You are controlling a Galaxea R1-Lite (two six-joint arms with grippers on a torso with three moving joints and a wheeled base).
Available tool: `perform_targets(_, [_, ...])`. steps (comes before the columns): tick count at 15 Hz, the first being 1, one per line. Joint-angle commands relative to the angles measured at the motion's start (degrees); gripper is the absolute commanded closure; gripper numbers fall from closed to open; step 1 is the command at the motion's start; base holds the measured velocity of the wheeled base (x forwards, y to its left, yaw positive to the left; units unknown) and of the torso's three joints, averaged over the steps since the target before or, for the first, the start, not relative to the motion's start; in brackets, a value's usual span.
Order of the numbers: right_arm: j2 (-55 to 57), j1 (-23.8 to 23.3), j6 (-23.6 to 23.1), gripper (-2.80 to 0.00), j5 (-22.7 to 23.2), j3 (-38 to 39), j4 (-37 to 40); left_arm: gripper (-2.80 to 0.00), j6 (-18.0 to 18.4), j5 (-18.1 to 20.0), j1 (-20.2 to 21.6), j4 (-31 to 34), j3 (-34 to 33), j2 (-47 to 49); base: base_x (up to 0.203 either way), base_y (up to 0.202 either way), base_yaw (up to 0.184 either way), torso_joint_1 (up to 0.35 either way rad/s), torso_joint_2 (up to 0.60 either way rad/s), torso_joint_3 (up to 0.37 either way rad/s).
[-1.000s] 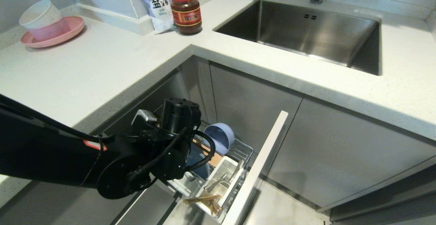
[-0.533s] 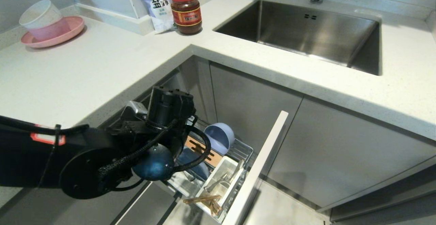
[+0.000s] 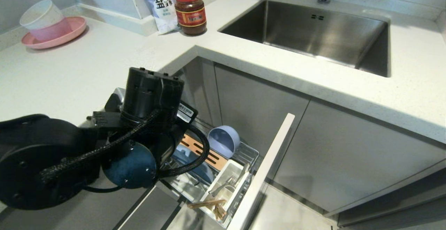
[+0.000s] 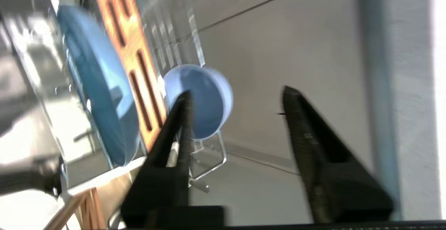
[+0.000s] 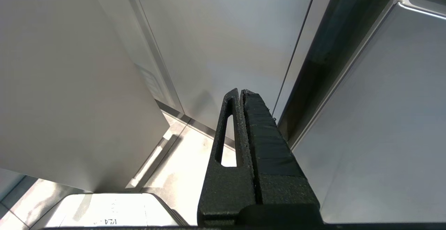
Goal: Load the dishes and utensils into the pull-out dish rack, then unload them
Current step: Pick up the plate and place it in the cupboard, then take the plate out of the cupboard
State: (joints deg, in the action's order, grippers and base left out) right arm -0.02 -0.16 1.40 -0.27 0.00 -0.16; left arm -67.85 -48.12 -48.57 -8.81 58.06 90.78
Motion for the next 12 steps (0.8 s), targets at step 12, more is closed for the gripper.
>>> perform_targets(12, [-0.24, 0.07, 0.00, 0.00, 0.00, 0.09, -0.02, 0.00, 25.45, 15.29, 12.30, 0.26, 8.05, -26.53, 0.000, 0.000, 0.000, 0.000, 0.00, 0.000])
